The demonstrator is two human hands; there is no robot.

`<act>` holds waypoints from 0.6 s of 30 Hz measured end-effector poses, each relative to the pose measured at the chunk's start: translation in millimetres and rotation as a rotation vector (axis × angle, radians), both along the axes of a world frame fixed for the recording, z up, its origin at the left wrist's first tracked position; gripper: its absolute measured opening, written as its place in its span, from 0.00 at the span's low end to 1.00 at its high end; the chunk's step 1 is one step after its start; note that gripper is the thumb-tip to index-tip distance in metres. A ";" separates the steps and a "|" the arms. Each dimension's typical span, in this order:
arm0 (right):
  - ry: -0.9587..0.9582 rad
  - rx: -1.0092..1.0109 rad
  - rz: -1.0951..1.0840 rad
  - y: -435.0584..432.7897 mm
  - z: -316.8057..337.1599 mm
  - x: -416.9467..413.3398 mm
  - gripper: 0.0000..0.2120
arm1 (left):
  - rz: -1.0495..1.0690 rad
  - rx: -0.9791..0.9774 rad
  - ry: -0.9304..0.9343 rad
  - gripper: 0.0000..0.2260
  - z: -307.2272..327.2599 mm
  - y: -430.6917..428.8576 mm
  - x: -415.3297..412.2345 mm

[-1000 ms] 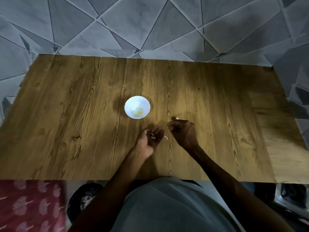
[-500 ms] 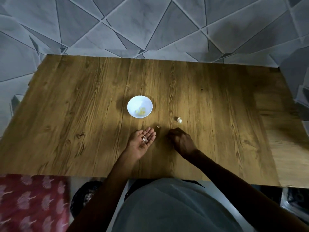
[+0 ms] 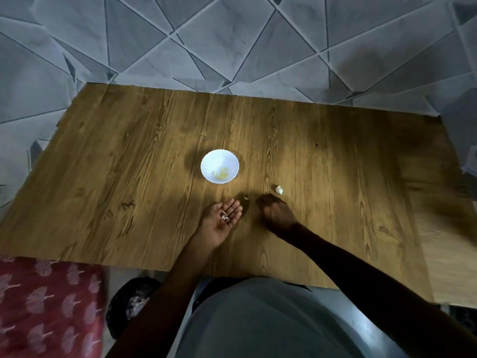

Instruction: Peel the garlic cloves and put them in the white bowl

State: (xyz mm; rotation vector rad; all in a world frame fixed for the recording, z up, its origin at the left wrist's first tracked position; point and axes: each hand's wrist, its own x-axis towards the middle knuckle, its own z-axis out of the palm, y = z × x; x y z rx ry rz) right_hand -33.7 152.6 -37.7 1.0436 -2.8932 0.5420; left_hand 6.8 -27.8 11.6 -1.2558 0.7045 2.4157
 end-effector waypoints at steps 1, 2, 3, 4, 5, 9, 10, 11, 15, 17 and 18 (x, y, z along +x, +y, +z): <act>-0.121 -0.063 -0.087 -3.9 3.1 1.5 0.05 | 0.001 -0.007 -0.008 0.19 0.5 1.9 -0.4; -0.239 -0.165 -0.165 -8.7 7.7 2.9 0.06 | 0.010 -0.015 -0.017 0.19 0.7 3.8 -1.1; -0.321 -0.296 -0.218 -13.9 11.9 4.3 0.08 | 0.030 -0.013 -0.024 0.19 1.0 6.4 -1.4; -0.361 -0.393 -0.234 -19.3 20.1 6.7 0.08 | 0.048 -0.006 -0.032 0.18 1.3 9.8 -1.1; -0.393 -0.445 -0.210 -24.9 29.7 10.1 0.07 | 0.055 0.005 -0.043 0.17 1.7 13.4 -0.1; -0.382 -0.274 -0.023 -29.3 49.0 22.4 0.14 | 0.033 -0.001 -0.087 0.15 -0.2 29.3 2.1; -0.360 -0.235 -0.046 -26.6 49.1 23.0 0.16 | 0.031 -0.009 -0.079 0.15 -2.4 31.6 1.3; -0.370 -0.239 -0.107 -23.6 50.5 23.0 0.15 | 0.030 -0.007 -0.071 0.14 -4.0 33.6 0.7; -0.357 -0.430 -0.320 -7.7 48.6 13.3 0.09 | 0.051 0.084 -0.008 0.16 -4.4 32.6 1.5; -0.322 -0.443 -0.396 8.2 43.9 4.8 0.08 | 0.049 0.090 -0.001 0.17 -1.9 29.3 3.7; -0.311 -0.425 -0.417 17.8 40.8 1.8 0.08 | 0.053 0.085 -0.003 0.17 -2.5 27.0 4.8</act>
